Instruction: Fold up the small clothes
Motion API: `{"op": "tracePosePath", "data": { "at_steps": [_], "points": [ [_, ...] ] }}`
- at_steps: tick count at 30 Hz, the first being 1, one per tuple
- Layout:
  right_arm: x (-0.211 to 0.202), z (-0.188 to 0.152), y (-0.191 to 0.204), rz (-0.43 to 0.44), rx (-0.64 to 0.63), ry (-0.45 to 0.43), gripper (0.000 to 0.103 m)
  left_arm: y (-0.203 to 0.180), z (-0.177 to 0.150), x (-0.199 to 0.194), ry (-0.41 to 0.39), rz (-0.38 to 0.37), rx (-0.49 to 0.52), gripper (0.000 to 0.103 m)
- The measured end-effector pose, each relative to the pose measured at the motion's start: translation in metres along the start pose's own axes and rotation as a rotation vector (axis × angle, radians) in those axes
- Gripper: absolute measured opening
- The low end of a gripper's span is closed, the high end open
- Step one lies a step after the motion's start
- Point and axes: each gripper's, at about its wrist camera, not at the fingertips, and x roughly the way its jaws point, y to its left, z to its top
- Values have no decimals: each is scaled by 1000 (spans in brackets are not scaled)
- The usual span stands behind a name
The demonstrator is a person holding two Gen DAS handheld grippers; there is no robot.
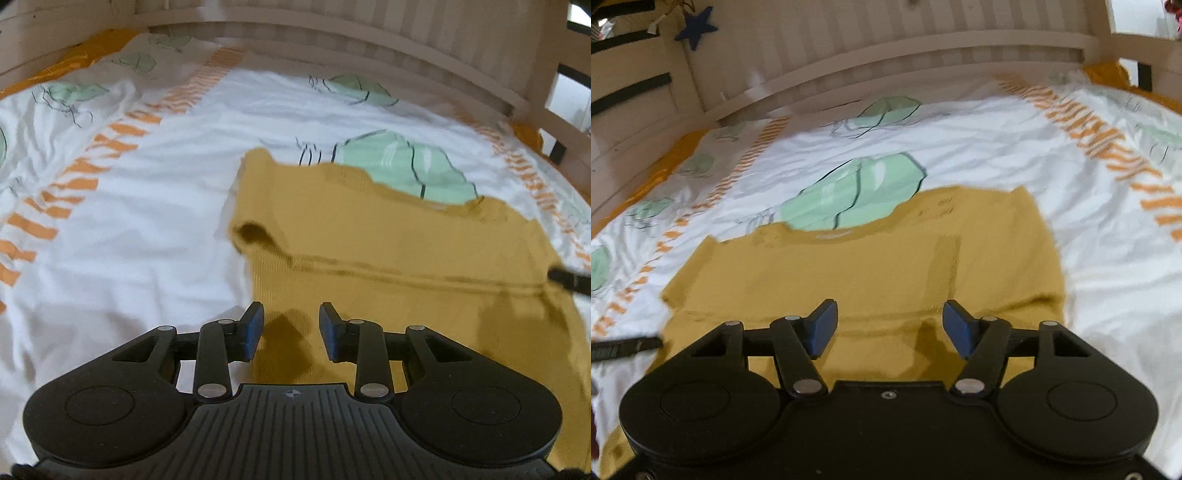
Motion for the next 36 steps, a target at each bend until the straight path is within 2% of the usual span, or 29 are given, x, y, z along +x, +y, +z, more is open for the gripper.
{"op": "tracePosePath", "data": {
  "at_steps": [2, 5, 12, 14, 15, 16, 17, 21, 25, 27, 29, 32, 36],
  "points": [
    [8, 6, -2, -22, 2, 7, 68, 3, -8, 7, 20, -6, 5, 33],
    [19, 11, -6, -48, 2, 21, 68, 1, -10, 12, 24, 9, 21, 41],
    [46, 8, -8, -60, 21, 77, 65, 18, -4, 16, 78, -50, -89, 46],
    [51, 7, -6, -54, 25, 77, 56, 19, -3, 16, 84, -54, -91, 46],
    [53, 7, -5, -54, 24, 75, 44, 19, -4, 16, 84, -53, -89, 46],
    [54, 7, -4, -47, 26, 70, 25, 18, -4, 16, 83, -50, -86, 46],
    [54, 8, -3, -32, 36, 70, 19, 17, -4, 16, 82, -47, -80, 47],
    [45, 22, 9, 13, 9, 70, 17, 14, -4, 16, 81, -35, -59, 47],
    [14, 48, 11, 52, -34, -3, 16, 14, -5, 16, 79, -32, -54, 47],
    [2, 58, 1, 36, -28, -31, 16, 13, -5, 16, 78, -29, -52, 47],
    [-1, 64, -13, -18, -19, -47, 16, 12, -5, 17, 78, -27, -48, 47],
    [9, 62, -38, -68, 31, -5, 16, 10, -5, 17, 75, -22, -38, 48],
    [30, 46, -50, -105, 42, 73, 16, 10, -5, 17, 74, -20, -29, 49]
  ]
}}
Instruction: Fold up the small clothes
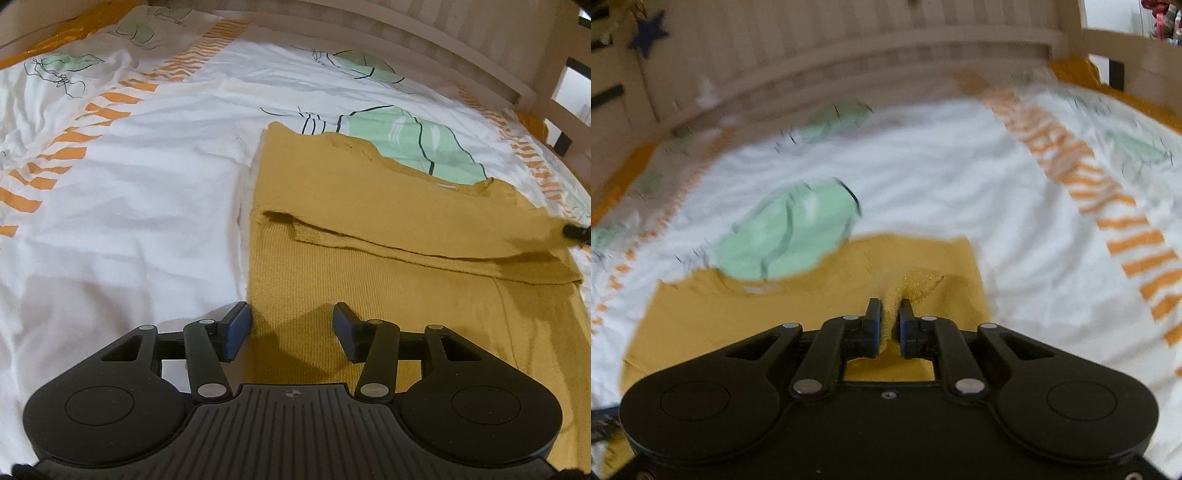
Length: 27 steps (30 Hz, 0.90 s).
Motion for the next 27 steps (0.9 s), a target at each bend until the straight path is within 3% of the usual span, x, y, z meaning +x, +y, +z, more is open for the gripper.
{"op": "tracePosePath", "data": {
  "at_steps": [5, 9, 16, 20, 23, 27],
  "points": [
    [12, -19, -6, -28, 5, 41, 26, 0, 0, 0, -1, -1, 0, 49],
    [7, -24, -5, -59, -34, 19, 39, -1, 0, 1, -5, -3, 7, 51],
    [5, -31, -1, -91, -94, -10, 49, -4, -2, 1, -9, -14, 25, 60],
    [2, -32, -1, -157, -112, -39, 60, -6, -3, 2, -10, -14, 40, 62],
    [4, -27, -13, -214, -59, -33, 69, -7, -4, 2, -11, -15, 44, 63],
    [-1, -21, -26, -256, 20, -57, 70, -6, -4, 2, -11, -16, 45, 64]
  ]
}}
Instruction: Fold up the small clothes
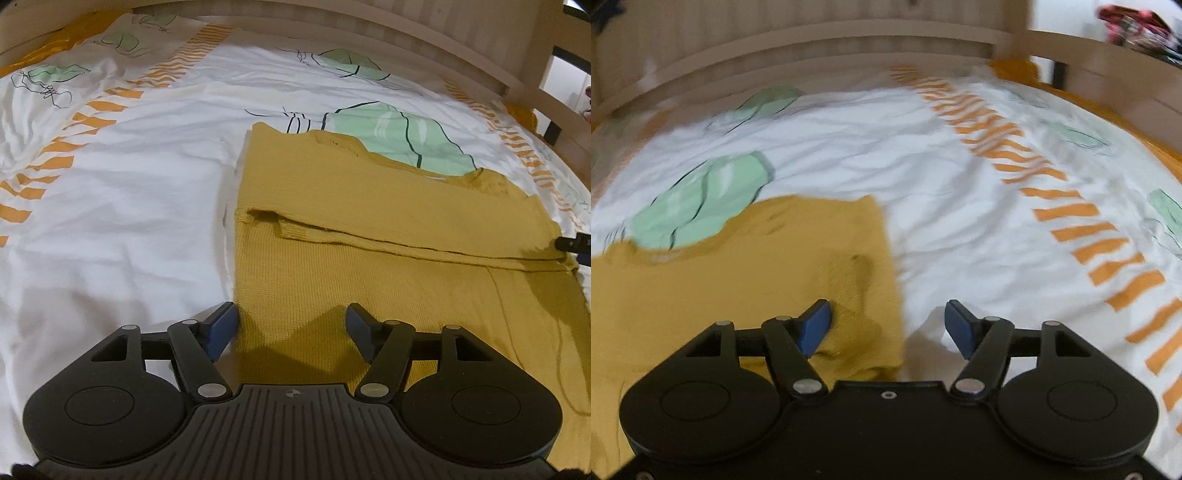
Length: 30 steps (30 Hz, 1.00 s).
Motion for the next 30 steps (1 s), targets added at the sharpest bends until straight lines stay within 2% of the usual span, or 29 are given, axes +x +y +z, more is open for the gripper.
{"op": "tracePosePath", "data": {
  "at_steps": [5, 8, 10, 13, 17, 18, 19, 20, 21, 25, 27, 28, 30],
  "points": [
    [-7, -3, -3, 13, -2, -31, 71, -1, 0, 0, -2, 3, 4, 65],
    [-16, -3, -3, 49, 2, -104, 71, -2, -1, 0, -5, 6, 10, 66],
    [-18, -2, 1, 113, -14, -125, 59, -3, -1, 0, -5, 8, 13, 66],
    [-12, 1, 11, 197, -59, -94, 55, -4, -2, 1, -7, 10, 19, 67],
    [6, 3, 18, 217, -47, -34, 55, -5, -2, 1, -8, 11, 24, 68],
    [10, 3, 18, 218, -41, -22, 52, -5, -2, 1, -8, 11, 24, 68],
    [12, 3, 19, 218, -44, -15, 30, -5, -2, 1, -8, 11, 24, 68],
    [12, 5, 23, 218, -62, -21, 17, -5, -3, 1, -8, 10, 25, 68],
    [7, 6, 27, 221, -90, -49, 15, -5, -2, 1, -8, 11, 25, 68],
    [-26, 7, 46, 261, -208, -206, 16, -5, -3, 1, -8, 13, 25, 68],
    [-23, 7, 45, 223, -192, -191, 22, -6, -3, 1, -8, 14, 28, 69],
    [-15, 7, 42, 167, -177, -152, 36, -6, -3, 1, -8, 14, 29, 69],
    [-5, 5, 32, 84, -115, -105, 40, -6, -3, 0, -7, 13, 29, 69]
  ]
}}
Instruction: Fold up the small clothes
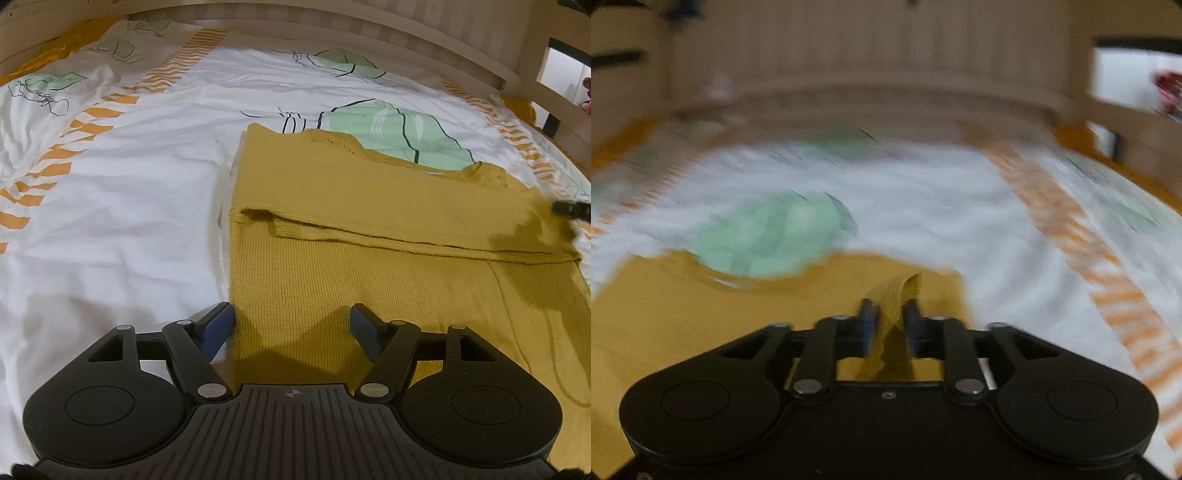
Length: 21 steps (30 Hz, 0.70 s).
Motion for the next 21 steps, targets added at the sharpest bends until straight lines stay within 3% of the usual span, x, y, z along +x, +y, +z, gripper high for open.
{"op": "tracePosePath", "data": {
  "at_steps": [5, 10, 14, 21],
  "points": [
    [-4, -6, -24, -38, 95, 12, 42, 0, 0, 1, 0, 0, 0, 69],
    [-6, -12, -26, 12, 105, 9, 57, -1, 0, 1, -1, 7, 9, 70],
    [8, -24, -20, 10, 59, 93, 60, -3, 0, 2, -1, 12, 23, 72],
    [-15, -26, -29, 29, 122, 84, 65, -8, 1, 5, 41, 8, 52, 82]
  ]
}}
